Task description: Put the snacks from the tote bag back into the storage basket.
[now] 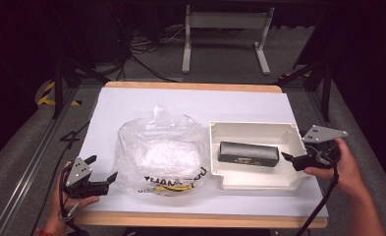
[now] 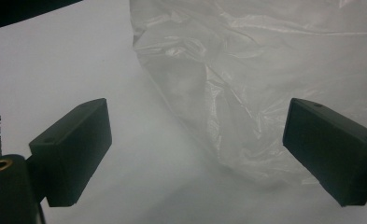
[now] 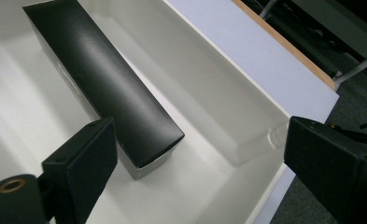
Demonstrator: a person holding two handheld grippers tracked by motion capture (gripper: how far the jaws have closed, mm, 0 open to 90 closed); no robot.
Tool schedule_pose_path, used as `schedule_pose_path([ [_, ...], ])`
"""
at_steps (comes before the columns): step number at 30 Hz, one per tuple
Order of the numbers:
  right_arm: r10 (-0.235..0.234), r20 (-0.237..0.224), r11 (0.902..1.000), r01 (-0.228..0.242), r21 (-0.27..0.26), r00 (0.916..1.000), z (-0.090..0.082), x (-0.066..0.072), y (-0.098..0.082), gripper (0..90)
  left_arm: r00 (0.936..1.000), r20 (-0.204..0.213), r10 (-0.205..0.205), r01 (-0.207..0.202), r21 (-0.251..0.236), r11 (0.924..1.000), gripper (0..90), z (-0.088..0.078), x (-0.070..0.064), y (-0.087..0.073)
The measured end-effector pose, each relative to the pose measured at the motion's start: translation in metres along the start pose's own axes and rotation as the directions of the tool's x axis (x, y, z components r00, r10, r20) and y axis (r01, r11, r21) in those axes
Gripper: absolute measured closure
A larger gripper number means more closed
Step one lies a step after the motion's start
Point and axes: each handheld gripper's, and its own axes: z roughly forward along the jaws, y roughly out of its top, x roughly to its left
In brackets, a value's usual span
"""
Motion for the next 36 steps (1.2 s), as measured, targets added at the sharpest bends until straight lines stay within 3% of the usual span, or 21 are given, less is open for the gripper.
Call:
schedule_pose_path([
  [14, 0.114, 0.039, 0.9922, -0.111, -0.055, 0.9927, -0.01, 0.005, -0.042, 5.6, 1.0, 0.005, 0.004, -0.004, 0.009, 1.0, 9.0, 0.001, 0.0, 0.0],
  [25, 0.161, 0.094, 0.9843, -0.153, -0.088, 0.9824, -0.008, 0.013, -0.071, 4.2, 1.0, 0.001, 0.0, 0.0, 0.006, 1.0, 9.0, 0.0, -0.001, 0.0],
  [36, 0.198, 0.088, 0.9745, -0.186, -0.125, 0.9762, -0.001, 0.023, -0.096, 3.9, 0.9999, -0.012, -0.003, 0.003, 0.008, 1.0, 9.0, 0.001, 0.0, -0.001],
])
